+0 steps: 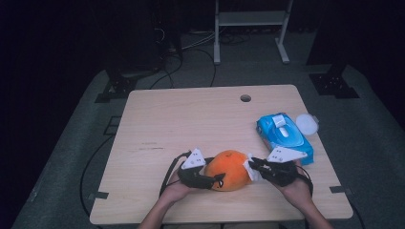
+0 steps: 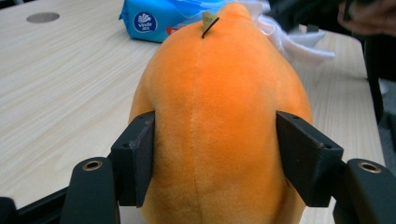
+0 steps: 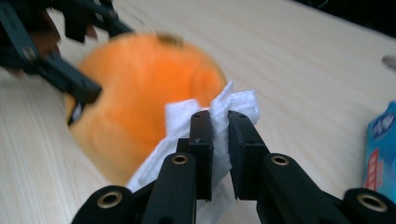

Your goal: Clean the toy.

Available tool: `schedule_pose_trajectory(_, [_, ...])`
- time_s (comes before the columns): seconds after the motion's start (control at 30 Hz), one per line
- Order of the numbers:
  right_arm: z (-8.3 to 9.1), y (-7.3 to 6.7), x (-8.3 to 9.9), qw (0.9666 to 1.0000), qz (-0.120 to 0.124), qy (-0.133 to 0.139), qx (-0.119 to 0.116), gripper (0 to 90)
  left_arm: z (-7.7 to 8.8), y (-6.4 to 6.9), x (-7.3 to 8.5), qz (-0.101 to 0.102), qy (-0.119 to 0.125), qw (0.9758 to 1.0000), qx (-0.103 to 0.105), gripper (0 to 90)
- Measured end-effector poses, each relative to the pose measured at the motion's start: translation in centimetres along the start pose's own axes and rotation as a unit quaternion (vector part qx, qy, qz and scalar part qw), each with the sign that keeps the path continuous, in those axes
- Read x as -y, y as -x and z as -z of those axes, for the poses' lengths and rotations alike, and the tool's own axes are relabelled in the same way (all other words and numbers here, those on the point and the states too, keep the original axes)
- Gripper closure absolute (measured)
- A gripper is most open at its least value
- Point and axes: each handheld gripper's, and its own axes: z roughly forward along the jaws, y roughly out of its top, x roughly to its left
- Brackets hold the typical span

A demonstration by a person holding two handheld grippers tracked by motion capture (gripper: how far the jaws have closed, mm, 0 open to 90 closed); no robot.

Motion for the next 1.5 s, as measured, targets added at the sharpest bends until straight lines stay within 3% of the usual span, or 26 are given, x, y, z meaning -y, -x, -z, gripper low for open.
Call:
schedule_pose_trajectory(0.13, [1.0,-0.8,-1.9,0.9988,0.003,0.046,-0.017,79.9,-0.3,1.0,-0.4,-0.037,0.001,0.9993,0.005,33.6])
schedule_pose_trajectory(0.2, [0.9,-1.1,-2.4,0.9987,0.015,0.048,-0.012,79.8,-0.4,1.7,-0.6,-0.060,-0.003,0.9982,0.008,33.5])
schedule_pose_trajectory(0.3, [0.4,-1.0,-2.3,0.9992,0.018,0.033,-0.013,79.7,-0.4,1.9,-0.8,-0.068,-0.009,0.9976,0.008,32.5])
schedule_pose_trajectory(0.33, [-0.1,-0.5,-1.5,0.9995,0.011,0.016,-0.023,79.7,-0.2,1.7,-0.7,-0.055,-0.004,0.9983,0.020,30.7])
schedule_pose_trajectory(0.4, [0.1,-0.1,-1.1,0.9992,0.002,0.008,-0.039,79.7,0.0,1.2,-0.8,-0.026,0.006,0.9991,0.034,22.6])
schedule_pose_trajectory(0.47, [0.4,0.0,-0.8,0.9990,0.003,-0.003,-0.045,79.8,0.0,0.5,-1.2,0.027,-0.007,0.9991,0.031,8.4])
schedule_pose_trajectory(0.5, [0.5,0.0,-0.7,0.9989,0.003,-0.005,-0.047,79.8,0.0,0.5,-1.2,0.027,-0.007,0.9991,0.031,5.2])
schedule_pose_trajectory(0.53, [0.6,0.0,-0.6,0.9986,0.000,-0.003,-0.053,79.8,-0.4,0.1,-1.0,0.046,-0.027,0.9977,0.040,3.5])
schedule_pose_trajectory(0.57, [0.7,0.1,-0.5,0.9981,-0.004,-0.002,-0.061,79.8,-0.8,0.1,-0.8,0.052,-0.034,0.9964,0.056,4.4])
schedule_pose_trajectory(0.63, [0.7,-0.1,-0.6,0.9976,-0.004,-0.002,-0.069,79.8,-1.2,0.4,-0.6,0.049,-0.041,0.9962,0.059,6.7])
schedule_pose_trajectory(0.67, [0.7,-0.3,-0.8,0.9979,0.002,-0.003,-0.064,79.8,-1.3,1.0,-0.6,0.021,-0.037,0.9983,0.038,14.0])
schedule_pose_trajectory(0.7, [0.8,-0.4,-0.9,0.9983,0.008,-0.002,-0.057,79.8,-1.1,1.1,-0.7,0.012,-0.030,0.9990,0.032,21.4])
schedule_pose_trajectory(0.77, [1.2,-0.4,-1.2,0.9986,0.010,0.008,-0.051,79.9,-0.5,1.5,-1.2,-0.032,-0.006,0.9994,0.009,31.0])
schedule_pose_trajectory(0.83, [1.8,-0.5,-1.7,0.9984,0.007,0.024,-0.051,79.8,-0.2,2.1,-1.6,-0.095,0.007,0.9953,-0.021,33.4])
schedule_pose_trajectory(0.87, [1.9,-0.6,-1.9,0.9981,0.011,0.033,-0.052,79.8,-0.2,2.3,-1.8,-0.114,0.003,0.9931,-0.027,33.3])
schedule_pose_trajectory(0.9, [1.9,-0.9,-2.1,0.9975,0.009,0.039,-0.059,79.8,-0.3,2.4,-1.8,-0.119,-0.003,0.9926,-0.024,33.3])
schedule_pose_trajectory(1.0, [1.2,-2.5,-2.6,0.9968,0.035,0.033,-0.064,79.6,-0.7,2.5,-1.3,-0.123,-0.013,0.9922,-0.016,31.5])
schedule_pose_trajectory(1.07, [0.9,-3.3,-2.6,0.9964,0.058,0.029,-0.054,79.5,-0.5,2.1,-1.1,-0.114,-0.011,0.9934,-0.008,30.6])
schedule_pose_trajectory(1.13, [0.9,-3.1,-2.6,0.9965,0.063,0.023,-0.050,79.5,-0.5,1.9,-0.9,-0.103,-0.009,0.9946,-0.007,28.7])
schedule_pose_trajectory(1.2, [0.9,-2.3,-2.1,0.9972,0.069,0.013,-0.028,79.5,-0.6,1.7,-0.8,-0.083,-0.009,0.9964,-0.011,23.8])
schedule_pose_trajectory(1.27, [0.9,-0.8,-1.2,0.9985,0.050,0.001,-0.025,79.5,-0.7,1.5,-0.6,-0.066,-0.001,0.9978,-0.010,23.0])
schedule_pose_trajectory(1.33, [1.1,0.4,-0.6,0.9993,0.022,-0.004,-0.029,79.5,-0.8,1.6,-0.6,-0.064,0.005,0.9979,-0.010,23.9])
schedule_pose_trajectory(1.5, [1.4,-0.2,-1.2,0.9990,0.034,0.004,-0.029,79.6,-0.9,1.9,-0.5,-0.081,0.000,0.9967,-0.006,25.5])
